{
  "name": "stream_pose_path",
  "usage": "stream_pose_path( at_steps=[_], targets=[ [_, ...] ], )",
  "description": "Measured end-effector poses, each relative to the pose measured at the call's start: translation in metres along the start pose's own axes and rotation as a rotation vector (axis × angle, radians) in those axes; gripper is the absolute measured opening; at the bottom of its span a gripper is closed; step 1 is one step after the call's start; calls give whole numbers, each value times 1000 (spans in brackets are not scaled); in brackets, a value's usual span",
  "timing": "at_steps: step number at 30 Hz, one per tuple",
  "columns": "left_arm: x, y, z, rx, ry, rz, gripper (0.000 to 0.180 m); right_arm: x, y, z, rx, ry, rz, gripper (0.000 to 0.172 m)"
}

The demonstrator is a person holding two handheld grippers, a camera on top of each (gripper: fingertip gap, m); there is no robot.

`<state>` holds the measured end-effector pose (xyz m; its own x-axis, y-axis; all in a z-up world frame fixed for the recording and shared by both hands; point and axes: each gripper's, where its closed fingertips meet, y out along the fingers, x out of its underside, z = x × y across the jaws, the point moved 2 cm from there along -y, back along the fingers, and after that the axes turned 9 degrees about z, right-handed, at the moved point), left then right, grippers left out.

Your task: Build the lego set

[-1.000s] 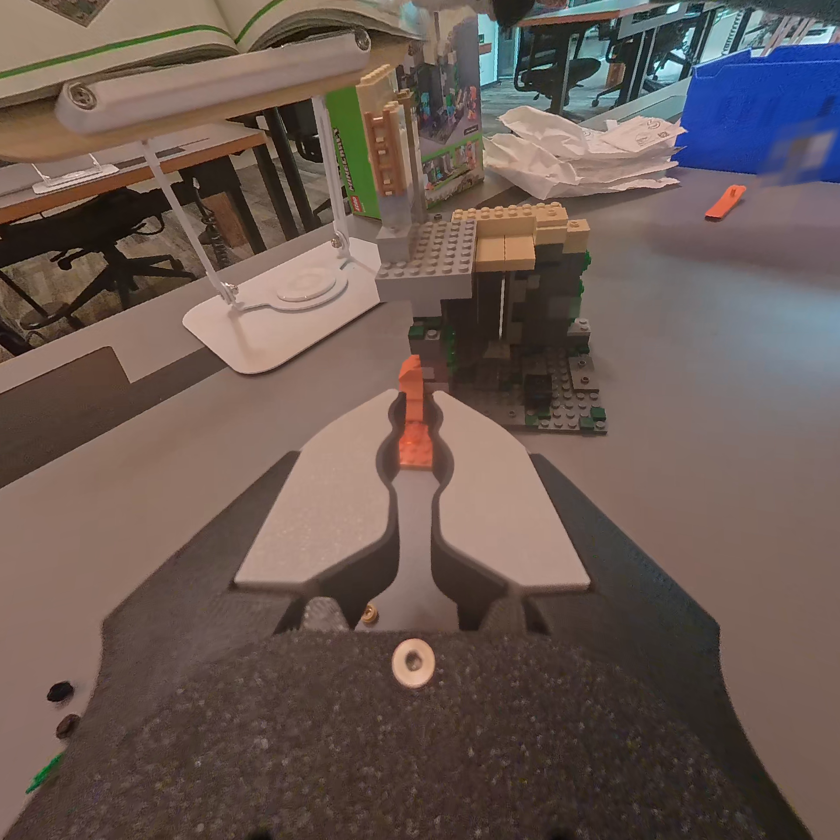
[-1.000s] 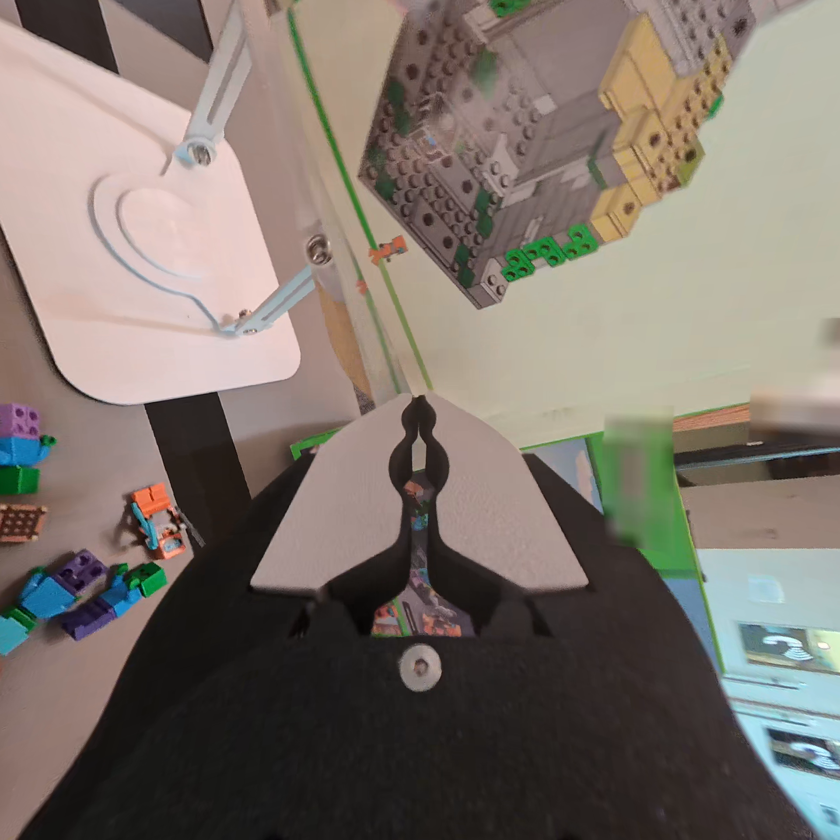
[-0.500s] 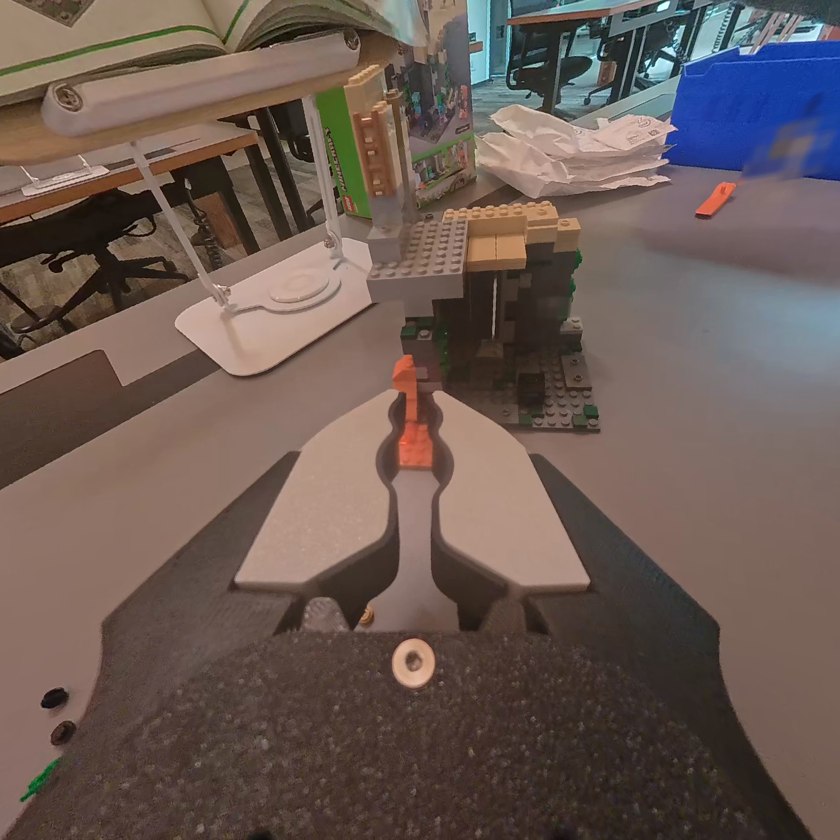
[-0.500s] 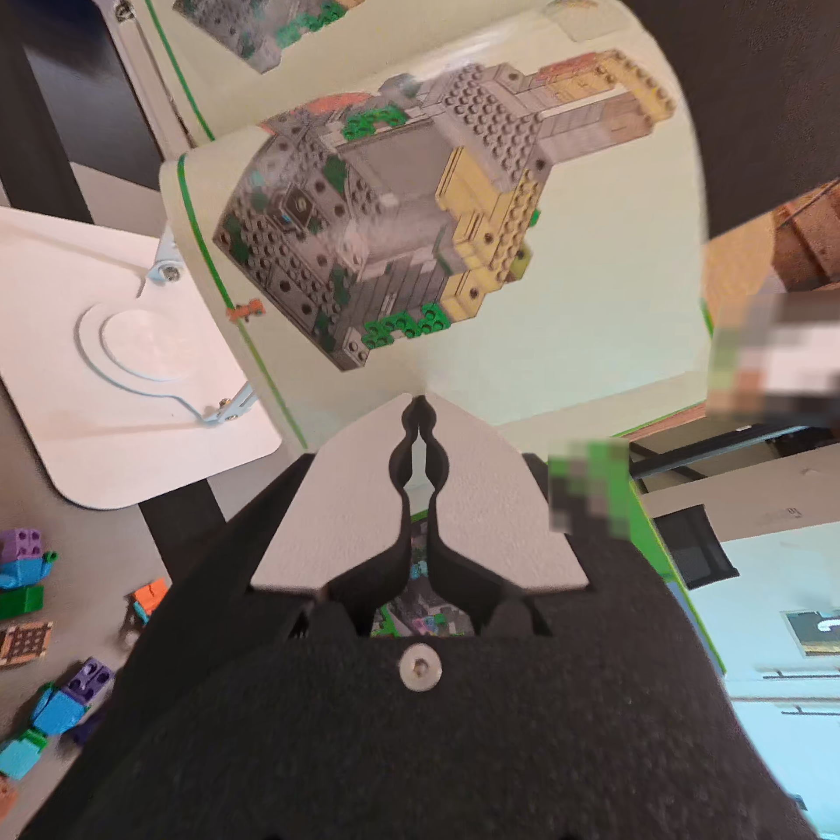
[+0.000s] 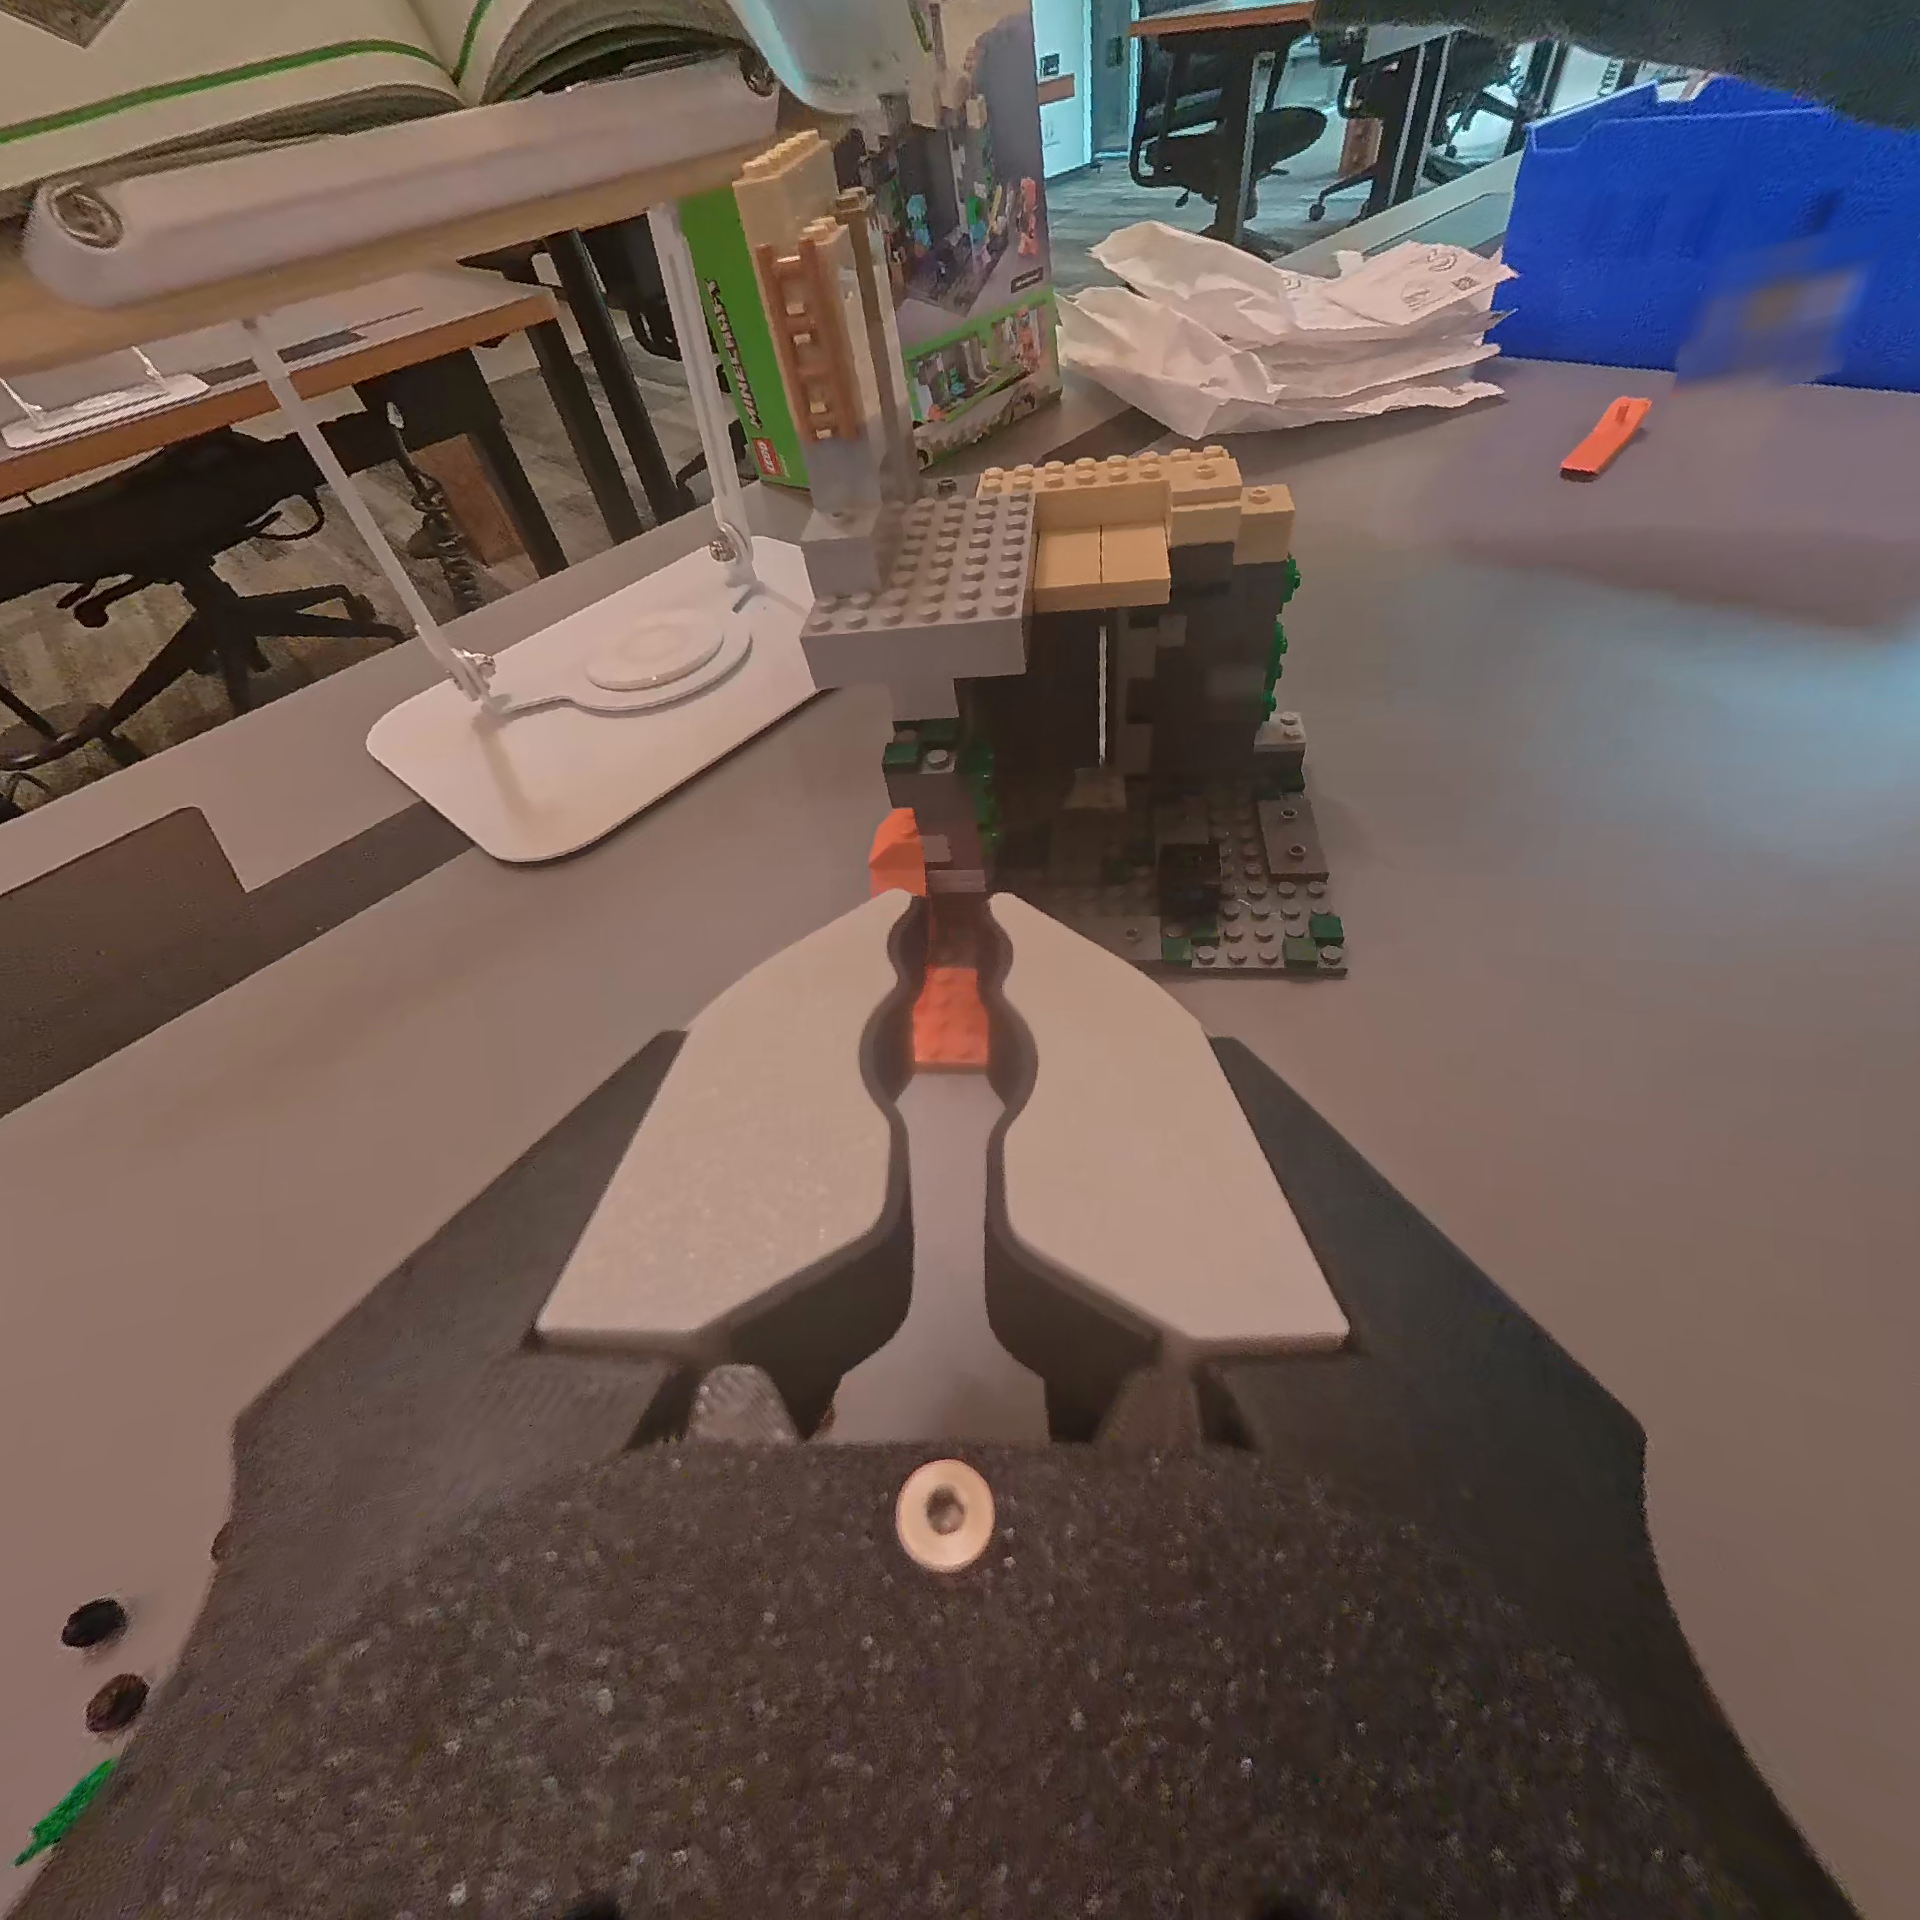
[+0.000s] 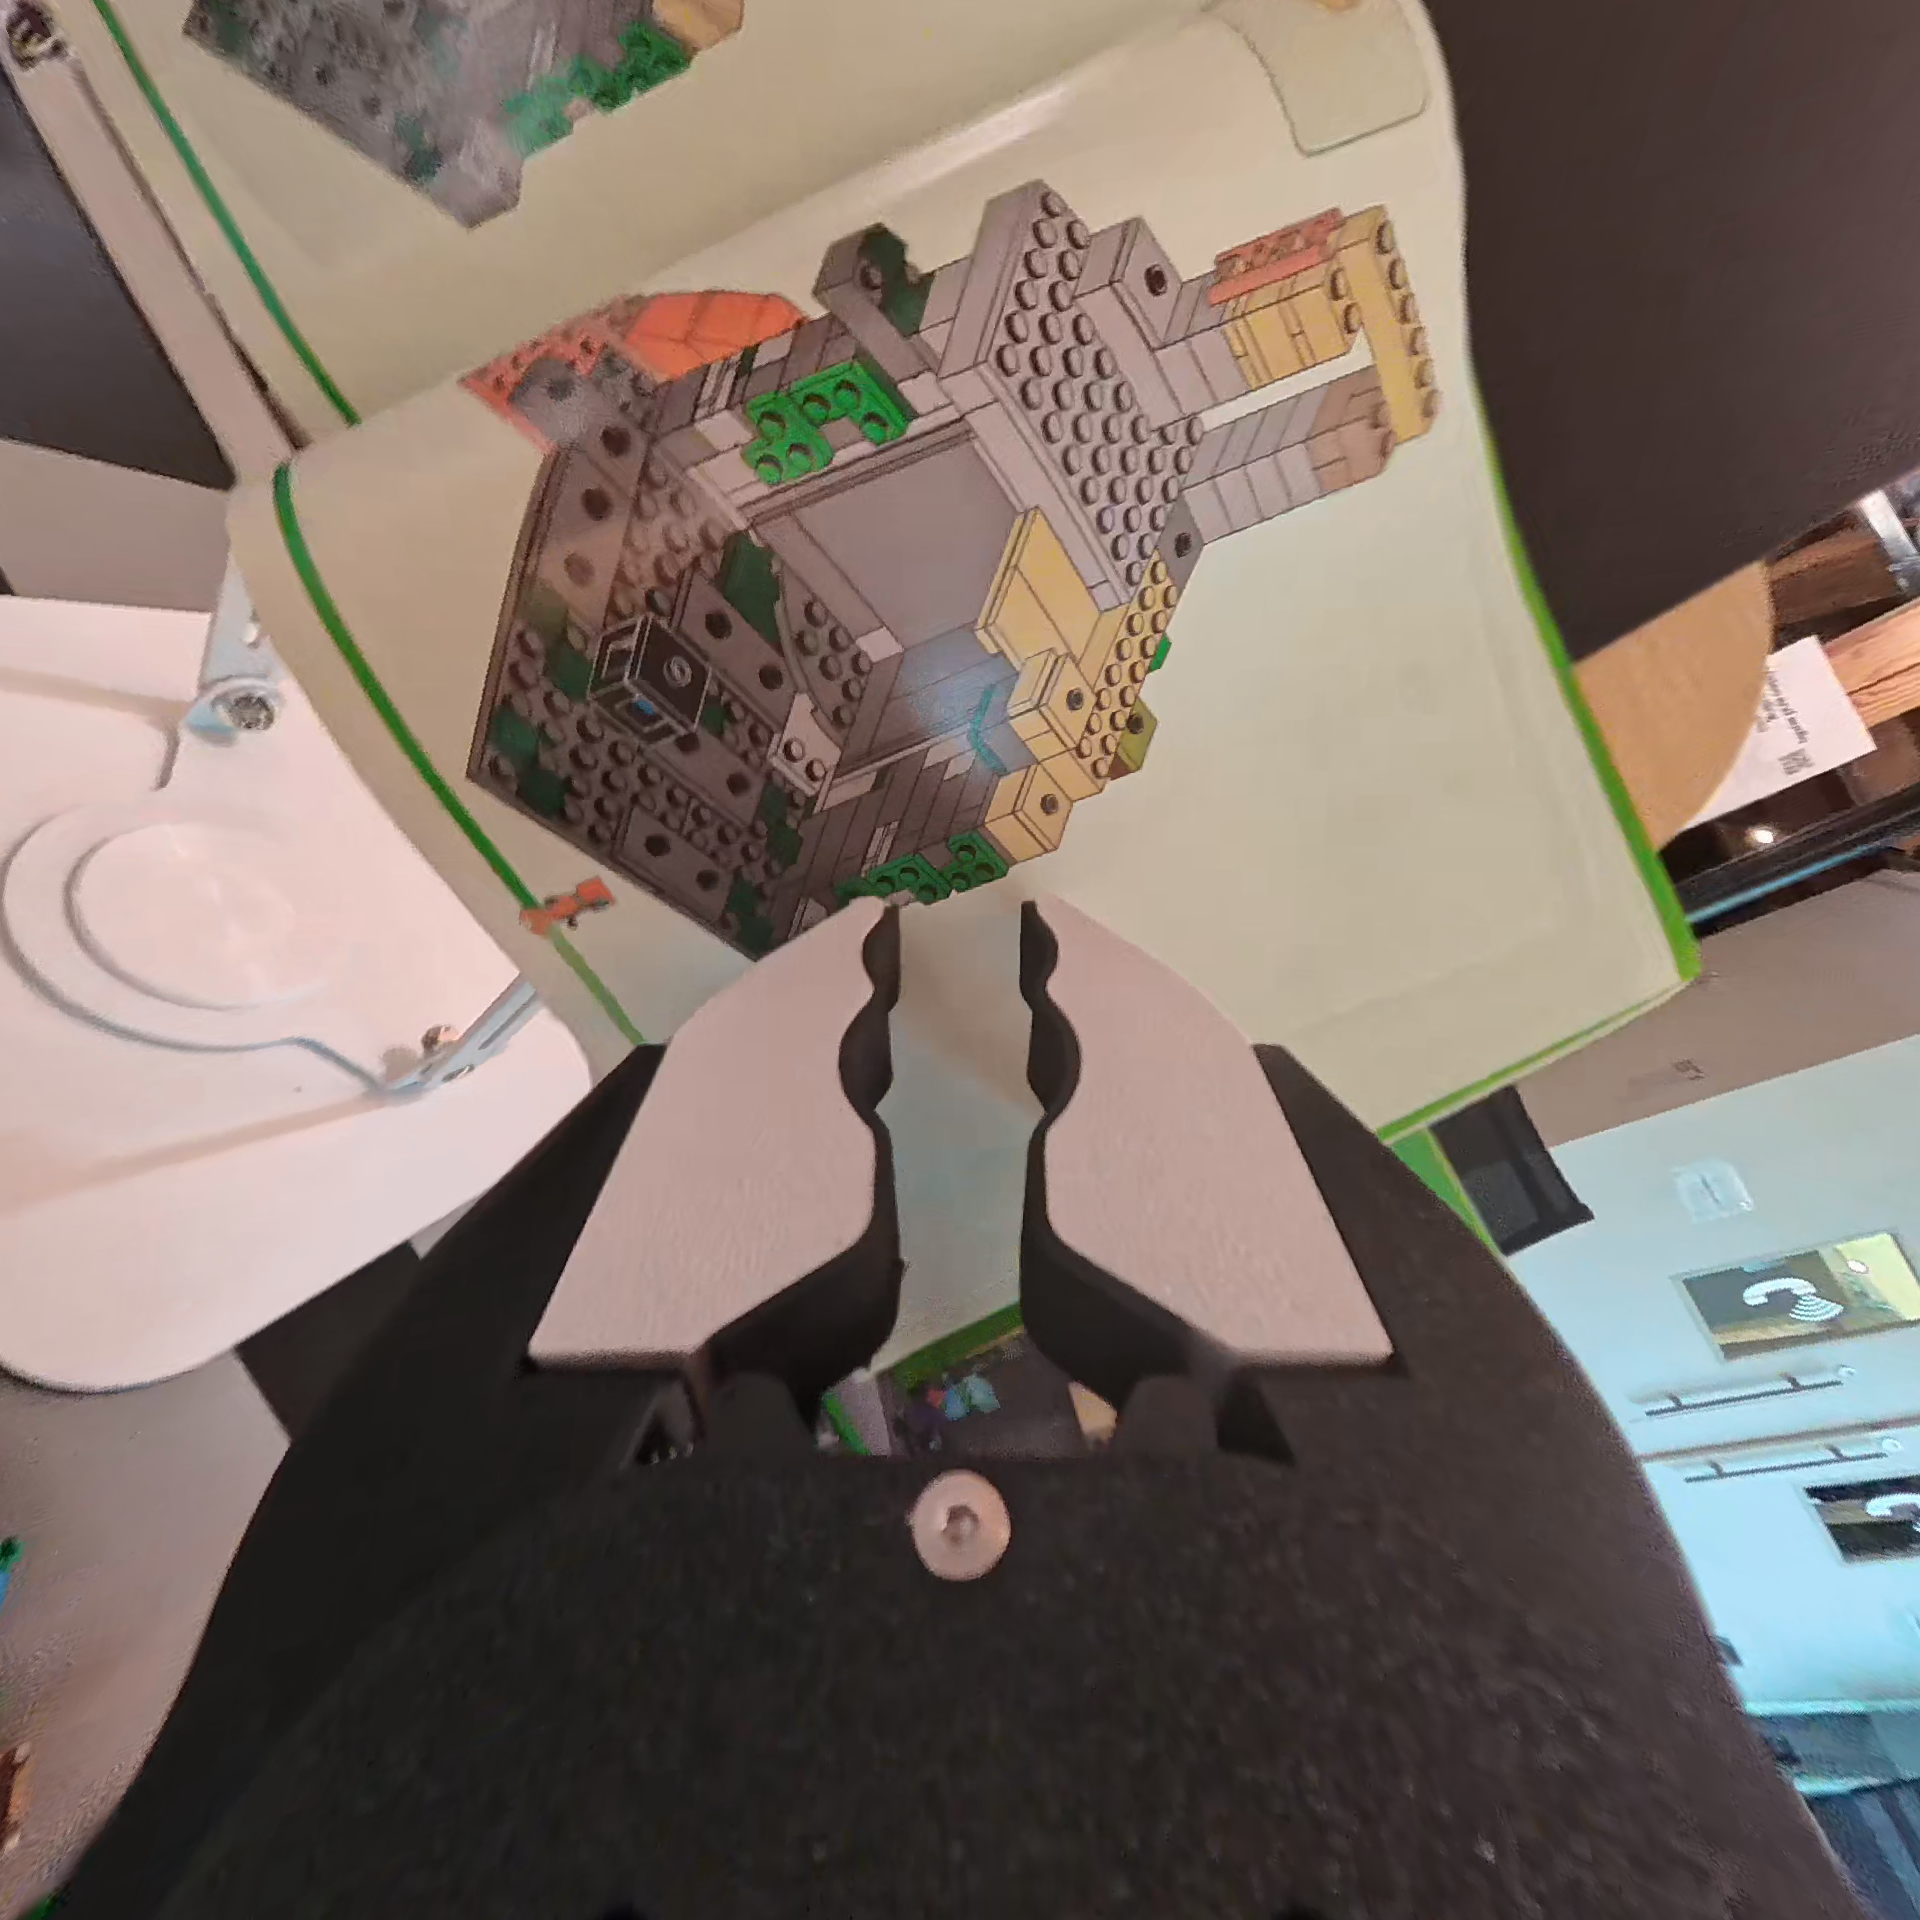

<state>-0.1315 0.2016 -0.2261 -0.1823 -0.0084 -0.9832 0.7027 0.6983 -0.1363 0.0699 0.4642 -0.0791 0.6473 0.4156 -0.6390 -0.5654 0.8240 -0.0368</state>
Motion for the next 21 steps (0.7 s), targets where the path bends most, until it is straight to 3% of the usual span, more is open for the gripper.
stream_pose_path(
  at_steps=[6, 10, 15, 21],
  targets=[
    [-6, 4, 0, 4, -11, 12, 8, -30, 17, 12, 55, 10, 48, 18],
    [-27, 14, -7, 3, -6, 48, 8, -48, 28, 12, 60, 8, 62, 17],
    [-79, 38, -27, -9, 31, 97, 16, -69, 37, 5, 36, 42, 100, 17],
    [-147, 99, -75, -27, -31, 119, 27, -75, 44, -2, 10, 78, 107, 15]
  ],
)
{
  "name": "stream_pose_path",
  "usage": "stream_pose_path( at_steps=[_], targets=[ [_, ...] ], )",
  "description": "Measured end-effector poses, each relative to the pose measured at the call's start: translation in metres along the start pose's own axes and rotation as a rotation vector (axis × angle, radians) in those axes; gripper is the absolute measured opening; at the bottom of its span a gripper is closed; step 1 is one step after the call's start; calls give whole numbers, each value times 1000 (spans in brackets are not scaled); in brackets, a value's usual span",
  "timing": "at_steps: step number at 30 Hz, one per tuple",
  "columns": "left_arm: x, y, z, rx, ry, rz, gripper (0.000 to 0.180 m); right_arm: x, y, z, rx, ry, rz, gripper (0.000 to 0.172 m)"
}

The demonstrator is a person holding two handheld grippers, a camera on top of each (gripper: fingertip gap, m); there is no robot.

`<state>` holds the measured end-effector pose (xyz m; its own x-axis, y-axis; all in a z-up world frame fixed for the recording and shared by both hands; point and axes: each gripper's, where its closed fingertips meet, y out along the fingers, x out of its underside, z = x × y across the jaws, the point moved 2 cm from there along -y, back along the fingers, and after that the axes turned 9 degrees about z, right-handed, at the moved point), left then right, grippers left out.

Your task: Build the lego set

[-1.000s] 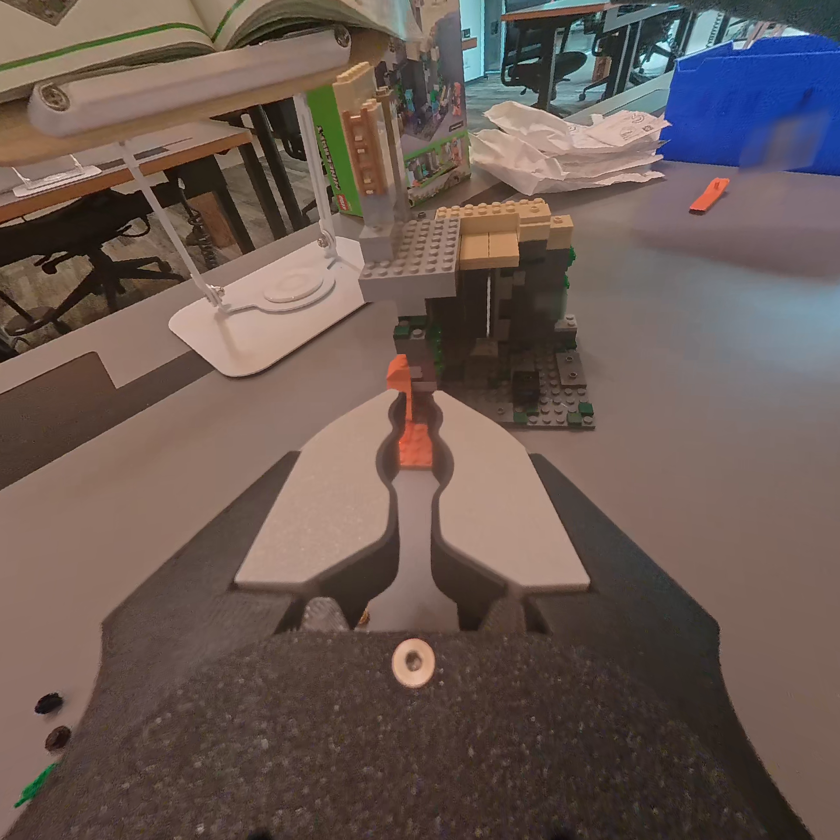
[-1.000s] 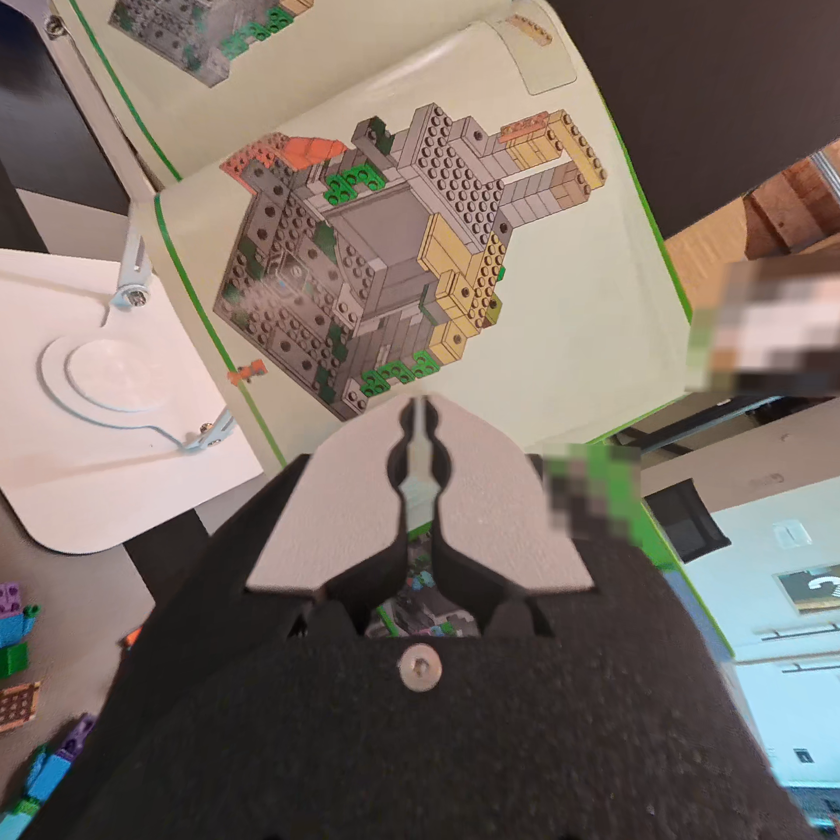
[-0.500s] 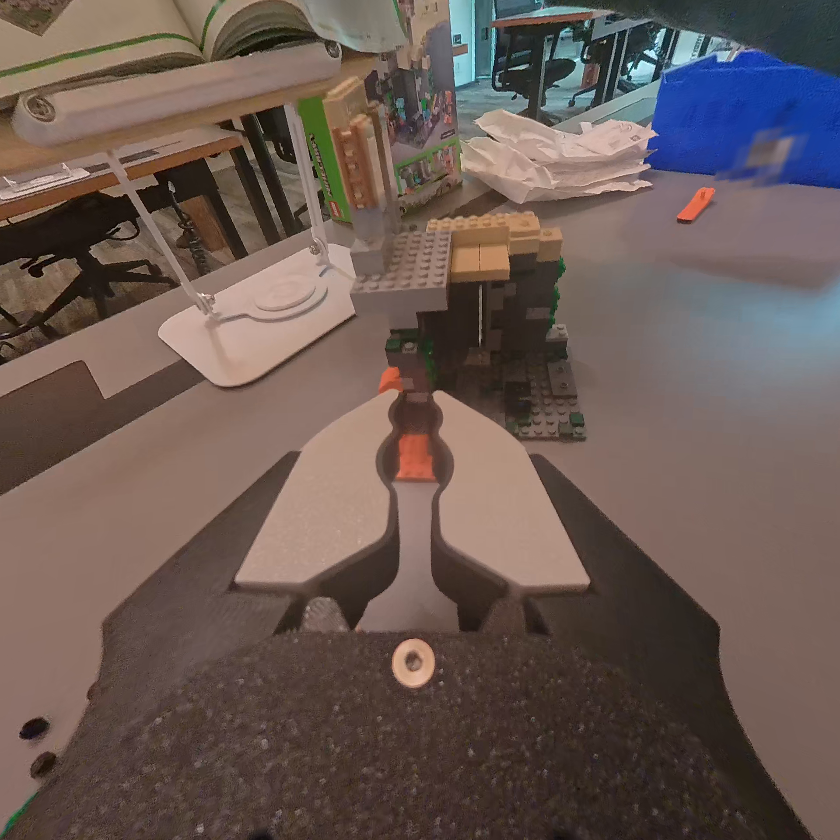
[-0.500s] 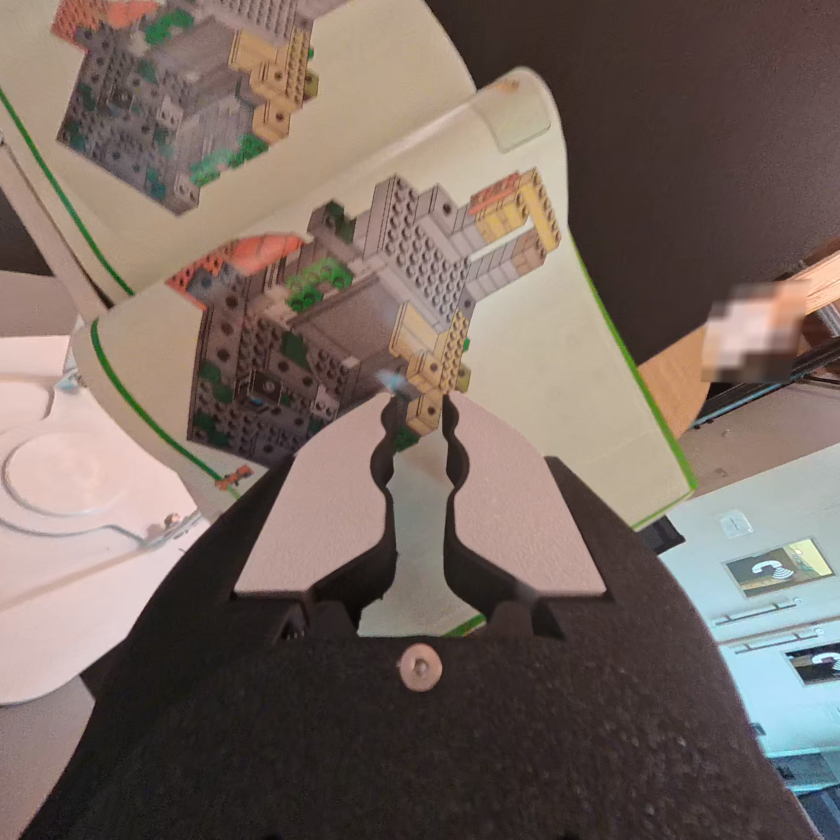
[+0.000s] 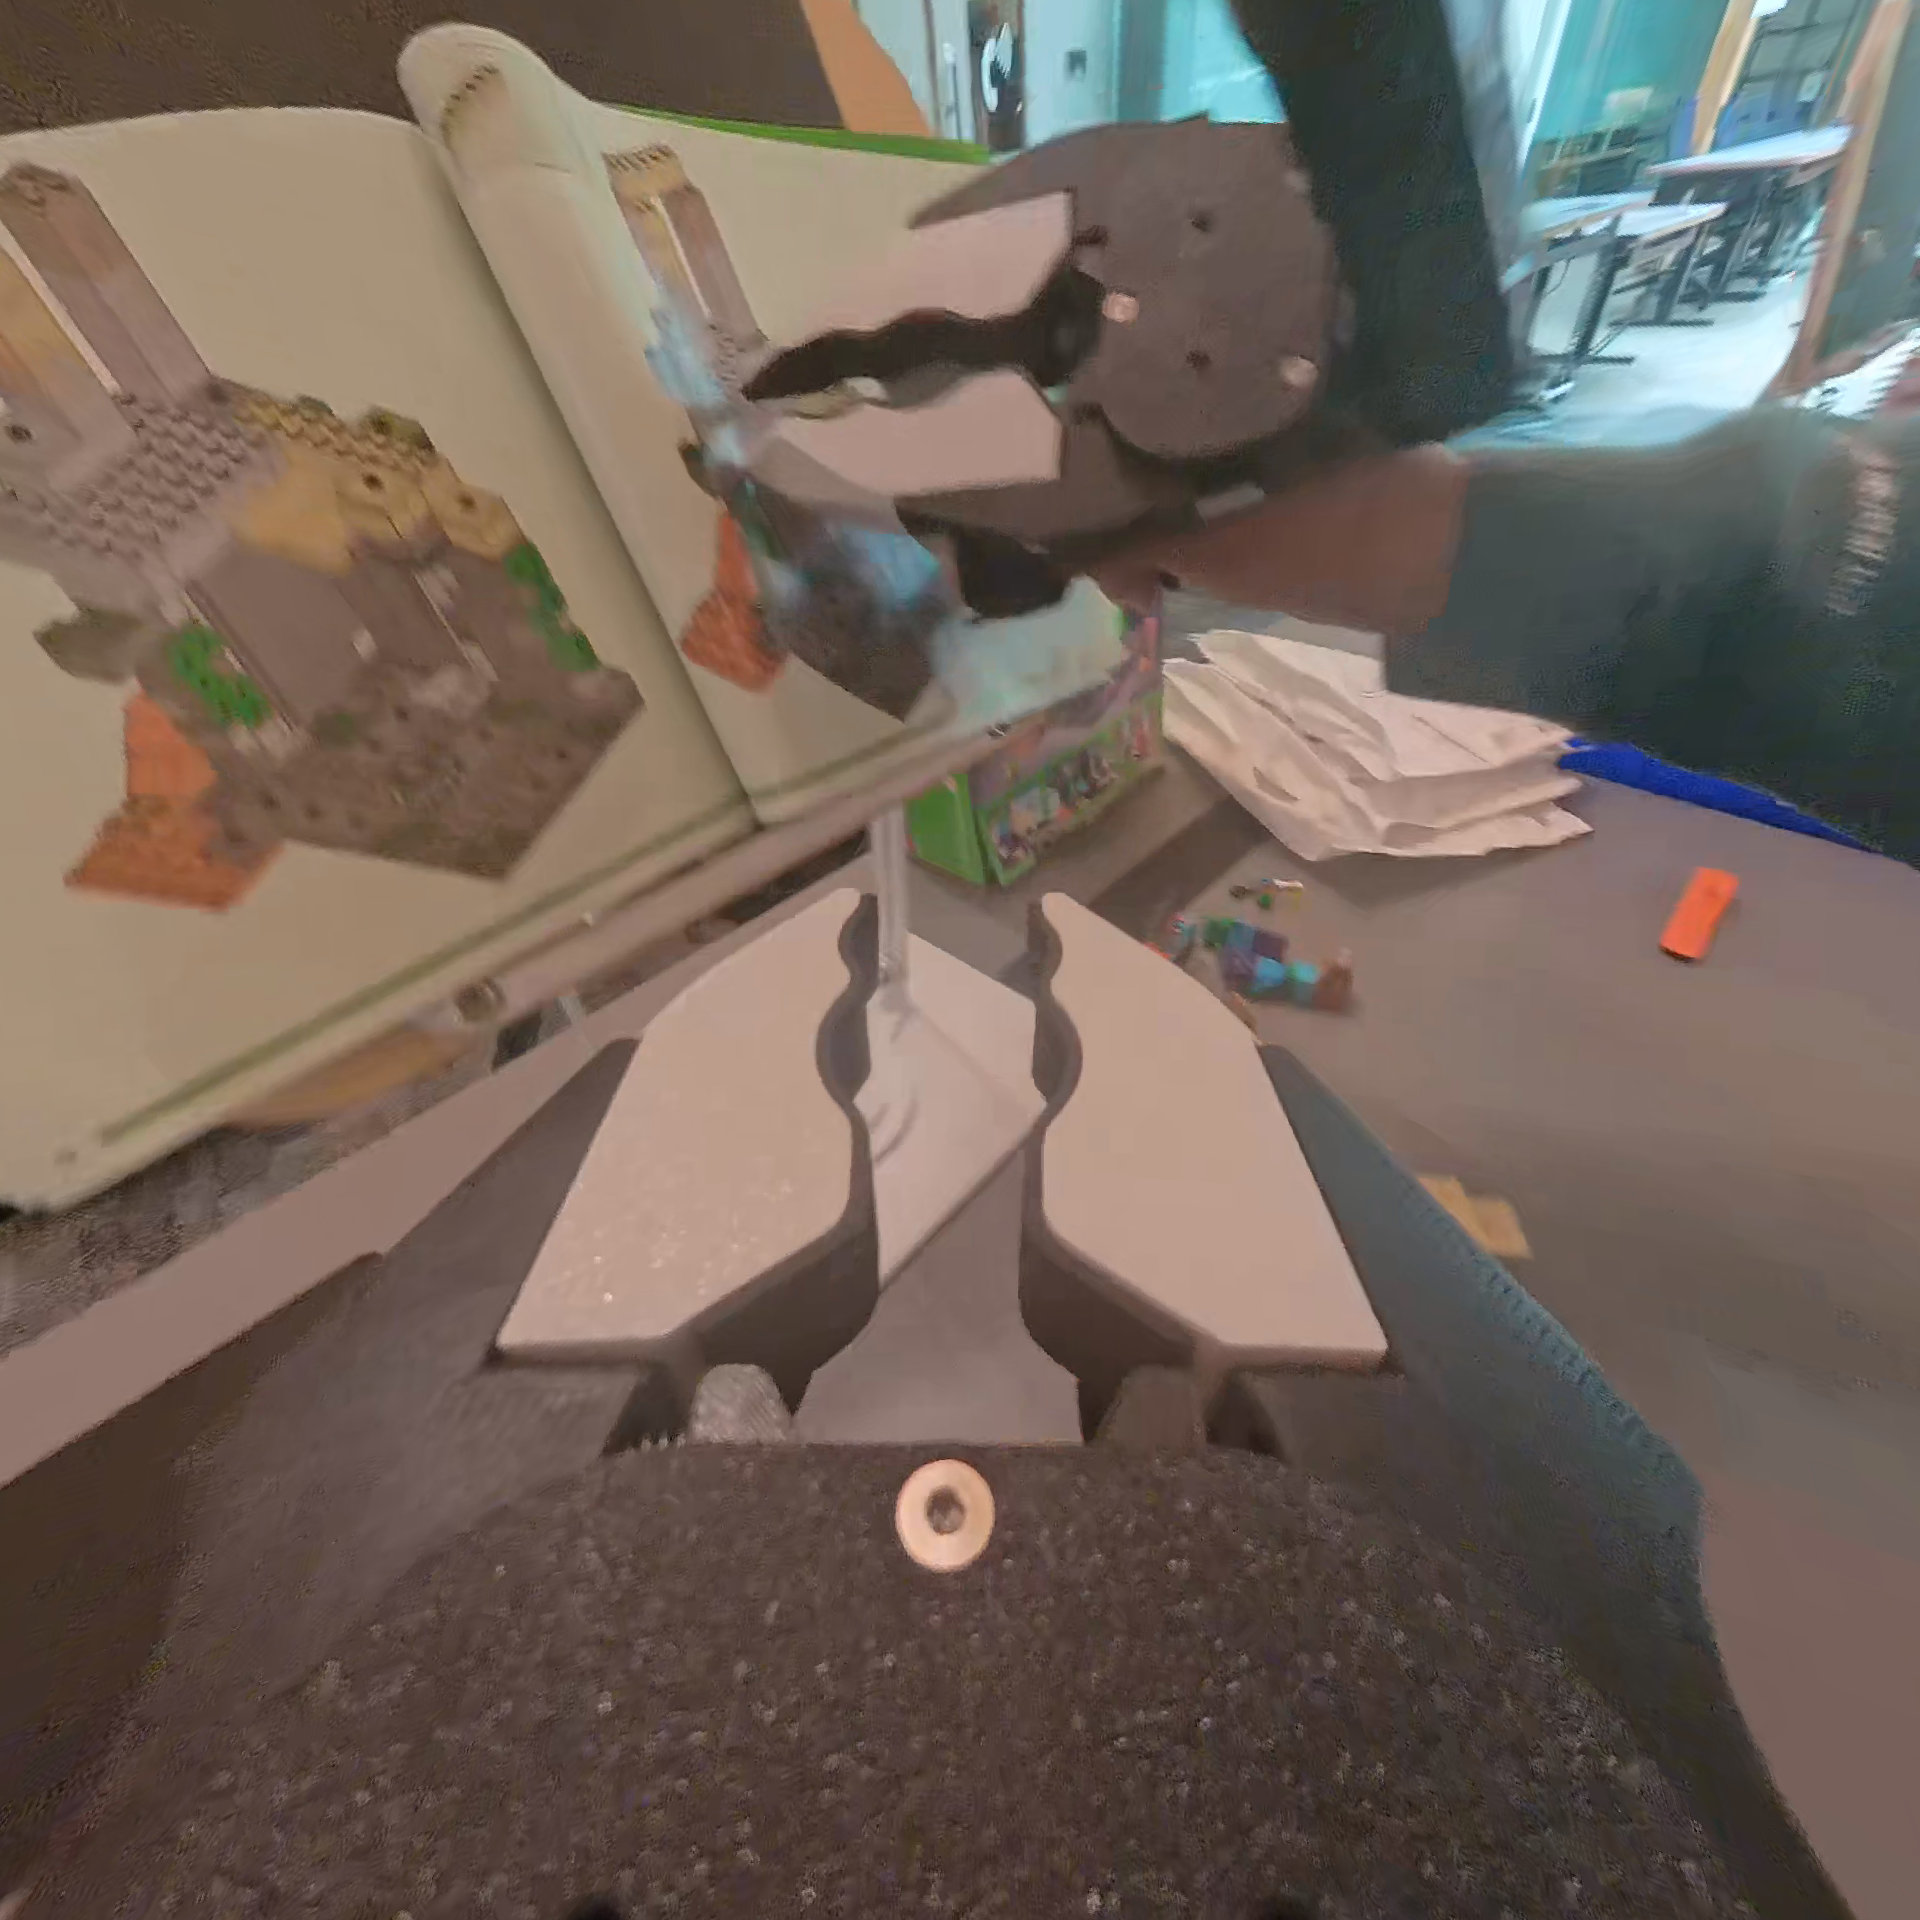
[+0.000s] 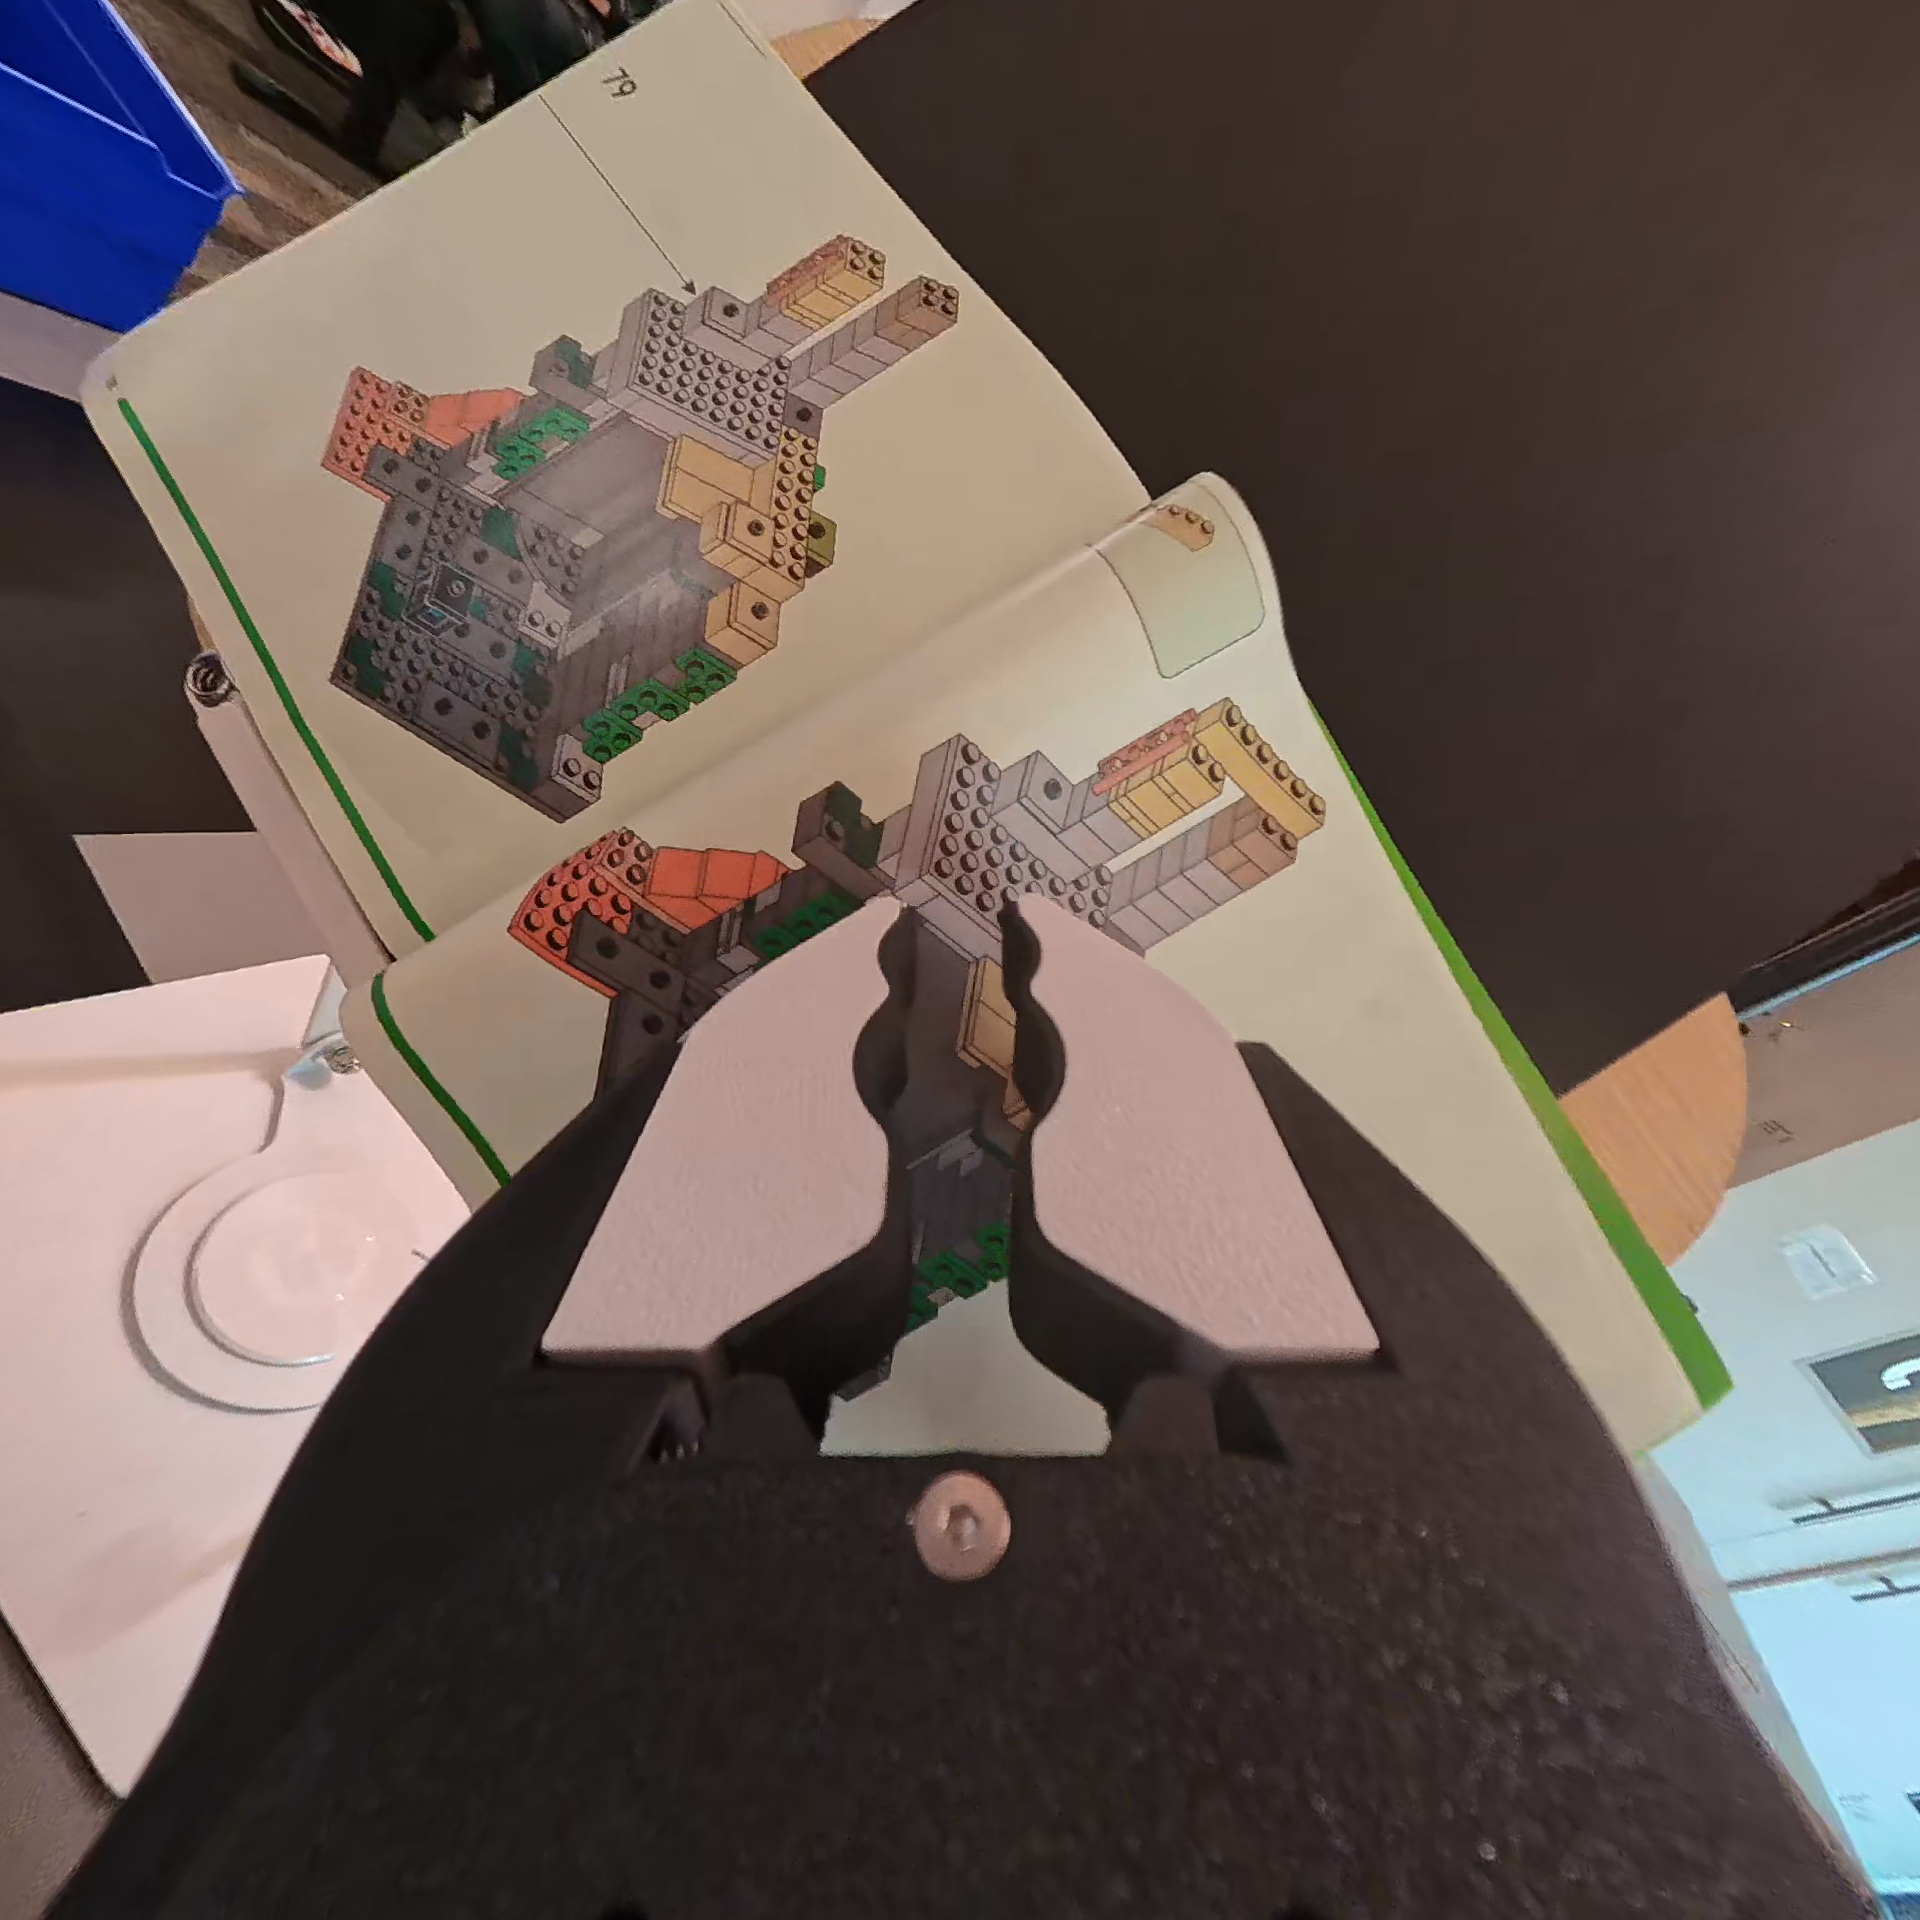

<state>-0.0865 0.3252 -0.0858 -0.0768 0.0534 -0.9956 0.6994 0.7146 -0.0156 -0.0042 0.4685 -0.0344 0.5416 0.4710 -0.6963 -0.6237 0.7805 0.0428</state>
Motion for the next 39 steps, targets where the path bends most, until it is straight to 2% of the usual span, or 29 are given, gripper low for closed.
stream_pose_path(
  at_steps=[3, 6, 11, 13, 16, 26, 34, 35, 37, 38, 39],
  targets=[
    [-3, 40, -26, -30, -9, -62, 32, 1, 0, 0, -5, 14, 5, 14],
    [7, 74, -38, -32, -63, -130, 37, 2, 1, -1, -8, 36, 14, 14],
    [15, 100, -51, -96, -10, -162, 27, 0, 0, -3, -16, 48, 27, 13],
    [16, 101, -52, -107, 0, -158, 14, -1, -2, -4, -28, 52, 34, 16],
    [15, 96, -56, -131, -1, -135, 4, -8, -15, -1, -23, 81, 74, 18],
    [21, 78, -76, -145, -126, -76, 5, 15, -76, 36, 115, 287, 144, 22],
    [26, 76, -80, -152, -141, -73, 2, 24, -79, 46, 92, 641, 164, 41],
    [26, 76, -80, -150, -141, -73, 2, 23, -76, 40, 41, 684, 170, 39],
    [24, 75, -78, -143, -136, -70, 3, 14, -73, 20, -127, 775, 193, 14],
    [23, 74, -78, -146, -127, -67, 6, 11, -73, 17, -147, 797, 207, 0],
    [19, 71, -78, -157, -110, -55, 9, 7, -74, 16, -153, 799, 231, 0]
  ],
)
